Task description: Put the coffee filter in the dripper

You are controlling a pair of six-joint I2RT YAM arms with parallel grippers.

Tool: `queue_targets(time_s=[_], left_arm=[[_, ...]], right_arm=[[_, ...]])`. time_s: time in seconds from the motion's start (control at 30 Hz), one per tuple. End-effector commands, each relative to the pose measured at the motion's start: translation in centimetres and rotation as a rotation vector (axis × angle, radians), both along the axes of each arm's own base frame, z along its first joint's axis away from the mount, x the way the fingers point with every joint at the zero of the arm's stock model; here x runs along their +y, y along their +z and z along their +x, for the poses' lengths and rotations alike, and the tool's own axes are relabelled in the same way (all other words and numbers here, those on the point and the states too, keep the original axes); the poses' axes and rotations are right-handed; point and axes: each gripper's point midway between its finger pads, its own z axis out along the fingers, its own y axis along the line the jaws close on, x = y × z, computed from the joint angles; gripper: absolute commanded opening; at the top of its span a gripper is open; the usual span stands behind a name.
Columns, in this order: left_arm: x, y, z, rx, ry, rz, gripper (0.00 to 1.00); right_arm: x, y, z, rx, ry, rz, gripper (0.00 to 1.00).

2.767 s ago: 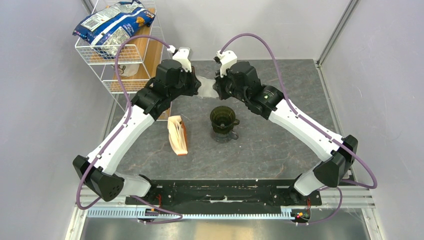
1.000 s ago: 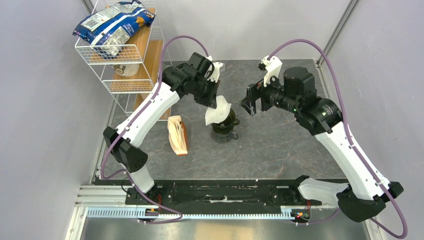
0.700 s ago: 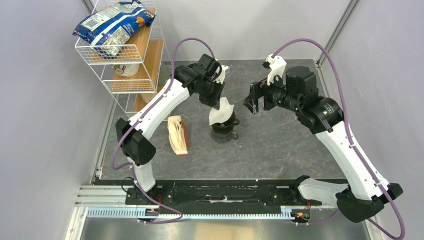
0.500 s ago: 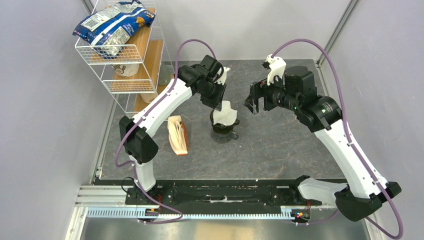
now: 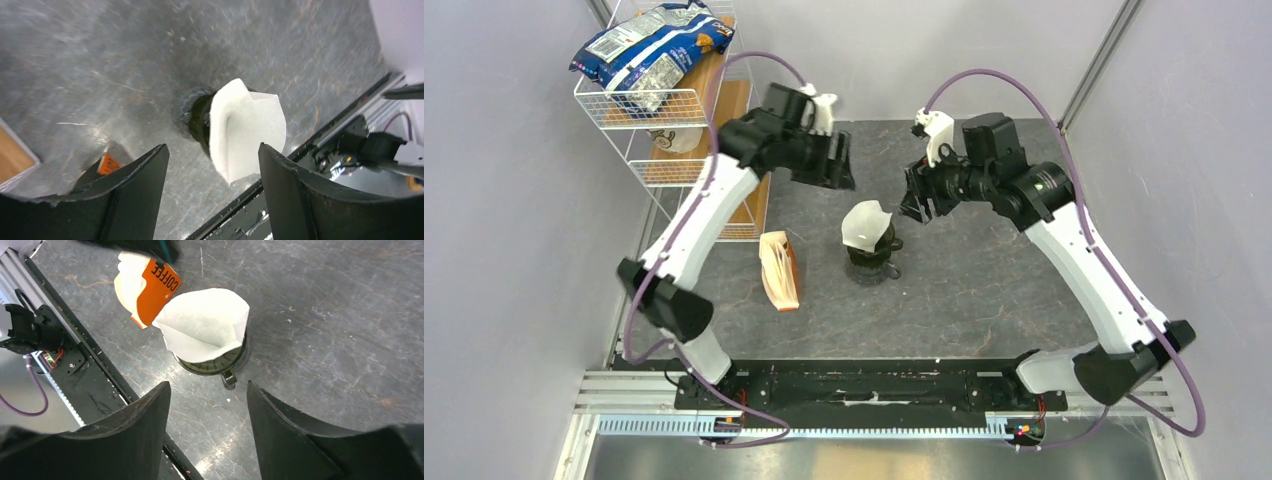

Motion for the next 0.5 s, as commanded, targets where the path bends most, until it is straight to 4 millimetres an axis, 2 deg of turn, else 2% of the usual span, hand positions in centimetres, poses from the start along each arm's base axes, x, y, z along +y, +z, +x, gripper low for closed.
queue_targets(time_s=[0.0,0.1,0.27,0.37,0.47], left_arm=[[2.4,6.1,-1.6,-0.177,0.004,-0.135,0.73],[3.2,4.0,-2.8,-0.144,0.017,-0.121,0.71],[3.0,1.2,-4.1,-0.092,0.009,-0.147,0.64],[2.9,0.3,-4.3,-0.078,0.001,-0.148,0.59],[2.3,-0.1,-4.2,-0.074,-0.002,-0.188,0.54]], right_arm=[[1.5,-0.5,0.6,0.035,0.091,-0.024,0.63],[1.8,-1.7,1.5,0.082,0.070,-0.042,0.61],[2.7,-2.7,2.0,0.098,0.075,-0.051,0.53],[4.1,-2.5,2.4,0.071,0.106,-0.043,0.41],[5.7,-3.6,2.2,0.085,0.146,-0.070,0.33]])
